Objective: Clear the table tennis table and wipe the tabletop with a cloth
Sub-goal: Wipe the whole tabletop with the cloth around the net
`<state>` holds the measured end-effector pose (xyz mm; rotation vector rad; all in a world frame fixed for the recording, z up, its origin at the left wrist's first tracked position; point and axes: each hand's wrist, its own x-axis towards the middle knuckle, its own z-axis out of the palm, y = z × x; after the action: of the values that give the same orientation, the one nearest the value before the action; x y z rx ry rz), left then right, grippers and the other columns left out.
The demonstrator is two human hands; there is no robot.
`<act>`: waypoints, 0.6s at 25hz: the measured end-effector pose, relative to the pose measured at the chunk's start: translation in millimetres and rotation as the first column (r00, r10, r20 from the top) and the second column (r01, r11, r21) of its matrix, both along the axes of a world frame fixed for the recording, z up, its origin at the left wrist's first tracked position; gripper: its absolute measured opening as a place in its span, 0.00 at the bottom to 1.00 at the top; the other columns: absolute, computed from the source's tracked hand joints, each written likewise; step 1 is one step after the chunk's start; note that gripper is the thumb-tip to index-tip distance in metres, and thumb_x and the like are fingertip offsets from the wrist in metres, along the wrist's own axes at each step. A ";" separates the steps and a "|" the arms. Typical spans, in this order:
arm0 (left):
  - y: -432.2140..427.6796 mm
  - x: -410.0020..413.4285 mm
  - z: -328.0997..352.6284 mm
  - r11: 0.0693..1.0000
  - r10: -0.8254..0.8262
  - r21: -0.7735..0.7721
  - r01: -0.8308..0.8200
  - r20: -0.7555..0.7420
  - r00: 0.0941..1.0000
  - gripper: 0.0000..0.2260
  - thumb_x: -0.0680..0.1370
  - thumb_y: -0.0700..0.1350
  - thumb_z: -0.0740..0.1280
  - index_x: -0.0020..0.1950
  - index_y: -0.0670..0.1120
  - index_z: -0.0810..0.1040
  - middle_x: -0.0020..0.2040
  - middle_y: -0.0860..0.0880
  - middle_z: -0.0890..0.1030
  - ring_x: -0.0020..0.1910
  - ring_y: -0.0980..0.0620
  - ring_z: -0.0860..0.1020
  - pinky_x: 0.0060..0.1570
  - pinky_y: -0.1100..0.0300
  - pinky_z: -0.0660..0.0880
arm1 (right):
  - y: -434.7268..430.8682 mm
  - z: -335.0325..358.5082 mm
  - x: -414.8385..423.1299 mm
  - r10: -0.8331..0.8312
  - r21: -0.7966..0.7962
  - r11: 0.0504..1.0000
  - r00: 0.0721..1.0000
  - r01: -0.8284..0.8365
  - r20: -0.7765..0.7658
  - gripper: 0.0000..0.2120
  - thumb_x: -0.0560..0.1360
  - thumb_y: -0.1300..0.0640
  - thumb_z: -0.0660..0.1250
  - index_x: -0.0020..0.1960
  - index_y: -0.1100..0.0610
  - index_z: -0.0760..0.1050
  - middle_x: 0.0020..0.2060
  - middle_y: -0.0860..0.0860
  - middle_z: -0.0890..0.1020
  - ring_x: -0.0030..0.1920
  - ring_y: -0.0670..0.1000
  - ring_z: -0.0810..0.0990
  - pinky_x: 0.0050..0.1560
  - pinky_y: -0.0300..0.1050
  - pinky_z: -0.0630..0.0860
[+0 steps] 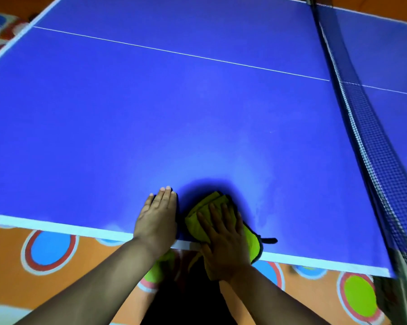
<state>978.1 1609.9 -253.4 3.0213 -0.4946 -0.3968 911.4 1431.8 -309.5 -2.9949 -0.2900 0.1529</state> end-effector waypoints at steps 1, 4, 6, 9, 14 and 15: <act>-4.8 0.9 -1.4 0.999 -0.036 0.010 0.036 -0.007 0.999 0.32 0.76 0.49 0.64 0.76 0.41 0.55 0.76 0.45 0.56 0.76 0.48 0.53 0.72 0.55 0.44 | -6.2 2.4 -2.8 -0.017 -0.003 1.000 1.000 0.016 -0.020 0.35 0.67 0.42 0.59 0.74 0.47 0.65 0.73 0.54 0.67 0.74 0.61 0.56 0.68 0.66 0.54; -19.2 14.6 4.7 0.991 -0.093 0.096 0.098 -0.058 0.994 0.38 0.62 0.52 0.77 0.68 0.39 0.70 0.68 0.42 0.72 0.69 0.45 0.69 0.67 0.50 0.63 | -15.6 3.2 19.4 -0.080 -0.009 0.997 0.993 0.080 -0.083 0.36 0.66 0.41 0.58 0.73 0.46 0.65 0.73 0.54 0.68 0.74 0.60 0.56 0.66 0.66 0.55; -28.4 31.0 -0.7 0.989 -0.123 0.080 0.128 -0.061 0.991 0.39 0.69 0.53 0.71 0.74 0.40 0.60 0.75 0.43 0.61 0.74 0.45 0.59 0.72 0.50 0.52 | -23.4 -1.2 58.1 -0.120 -0.026 0.993 0.990 0.118 -0.070 0.36 0.66 0.38 0.57 0.74 0.45 0.63 0.73 0.54 0.67 0.74 0.60 0.57 0.67 0.66 0.54; -45.5 62.9 -7.4 0.995 -0.073 0.070 0.078 -0.076 0.994 0.43 0.56 0.54 0.79 0.67 0.38 0.72 0.67 0.40 0.72 0.66 0.44 0.72 0.65 0.48 0.64 | -41.9 -9.1 125.2 -0.166 -0.034 0.986 0.985 0.164 -0.045 0.35 0.68 0.35 0.54 0.74 0.45 0.64 0.75 0.52 0.64 0.75 0.61 0.57 0.68 0.65 0.48; -89.6 139.9 -23.8 0.996 -0.071 0.044 0.073 -0.062 0.996 0.45 0.46 0.51 0.81 0.60 0.37 0.78 0.60 0.40 0.78 0.60 0.43 0.77 0.58 0.45 0.71 | -76.2 -11.8 239.2 -0.158 0.024 0.987 0.984 0.160 -0.078 0.38 0.67 0.33 0.42 0.77 0.40 0.49 0.78 0.48 0.45 0.77 0.57 0.38 0.71 0.63 0.33; -99.8 156.7 -21.0 0.998 -0.041 0.046 0.044 -0.059 0.997 0.47 0.49 0.53 0.81 0.64 0.37 0.74 0.64 0.40 0.75 0.64 0.44 0.74 0.63 0.46 0.67 | -83.0 -11.3 261.9 -0.153 0.023 0.988 0.985 0.156 -0.085 0.38 0.68 0.33 0.43 0.77 0.39 0.48 0.78 0.48 0.44 0.77 0.57 0.38 0.72 0.64 0.33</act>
<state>1134.8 1510.1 -274.4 3.0383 -0.5541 -0.5050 1173.3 1348.8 -320.7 -2.9567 -0.0502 0.2542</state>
